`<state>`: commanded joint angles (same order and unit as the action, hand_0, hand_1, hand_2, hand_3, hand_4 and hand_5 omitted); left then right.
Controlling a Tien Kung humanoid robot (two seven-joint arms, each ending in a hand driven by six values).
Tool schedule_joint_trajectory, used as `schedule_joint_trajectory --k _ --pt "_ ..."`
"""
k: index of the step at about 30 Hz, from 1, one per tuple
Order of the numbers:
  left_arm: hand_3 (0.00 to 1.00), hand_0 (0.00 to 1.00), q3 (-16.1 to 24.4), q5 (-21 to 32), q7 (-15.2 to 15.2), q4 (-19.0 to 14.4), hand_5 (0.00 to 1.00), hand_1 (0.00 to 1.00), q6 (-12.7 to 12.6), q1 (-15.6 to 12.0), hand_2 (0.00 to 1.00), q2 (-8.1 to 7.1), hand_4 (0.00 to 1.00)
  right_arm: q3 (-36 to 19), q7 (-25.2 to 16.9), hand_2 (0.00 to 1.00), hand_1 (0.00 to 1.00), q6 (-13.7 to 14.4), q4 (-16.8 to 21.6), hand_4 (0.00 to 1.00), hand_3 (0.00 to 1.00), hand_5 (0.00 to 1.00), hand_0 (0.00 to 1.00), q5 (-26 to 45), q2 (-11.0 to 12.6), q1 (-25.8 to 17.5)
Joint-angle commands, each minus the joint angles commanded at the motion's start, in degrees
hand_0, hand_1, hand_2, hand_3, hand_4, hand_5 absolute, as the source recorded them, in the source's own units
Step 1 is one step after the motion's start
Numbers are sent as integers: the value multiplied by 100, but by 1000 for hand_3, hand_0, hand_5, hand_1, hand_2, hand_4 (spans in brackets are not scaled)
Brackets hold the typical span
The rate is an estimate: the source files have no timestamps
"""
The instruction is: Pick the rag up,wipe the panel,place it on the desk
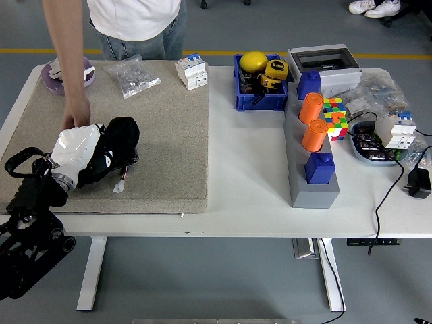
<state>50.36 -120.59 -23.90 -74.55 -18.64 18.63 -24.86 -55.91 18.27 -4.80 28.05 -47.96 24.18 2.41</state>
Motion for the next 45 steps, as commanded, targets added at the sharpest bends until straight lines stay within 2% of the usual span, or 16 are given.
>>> schedule_joint_trajectory --k 25,34,41,45 --pt "476 201 1020 -228 20 -171 2 136 -11 -1104 559 -691 57 -94 16 708 451 -16 -7 998 702 610 737 -18 23 -52" --pt "476 201 1350 -275 34 -178 2 137 -24 -1376 559 -822 56 -139 16 708 451 -14 -4 998 701 608 737 -30 27 -58" --pt "475 201 1518 -308 42 -169 2 136 -33 -1514 558 -839 52 -159 14 708 451 -10 -1 998 701 610 737 -35 30 -66" --pt "475 201 1515 -303 39 -190 2 136 -37 -1485 558 -833 52 -152 15 708 451 -15 0 998 701 610 737 -32 32 -63"
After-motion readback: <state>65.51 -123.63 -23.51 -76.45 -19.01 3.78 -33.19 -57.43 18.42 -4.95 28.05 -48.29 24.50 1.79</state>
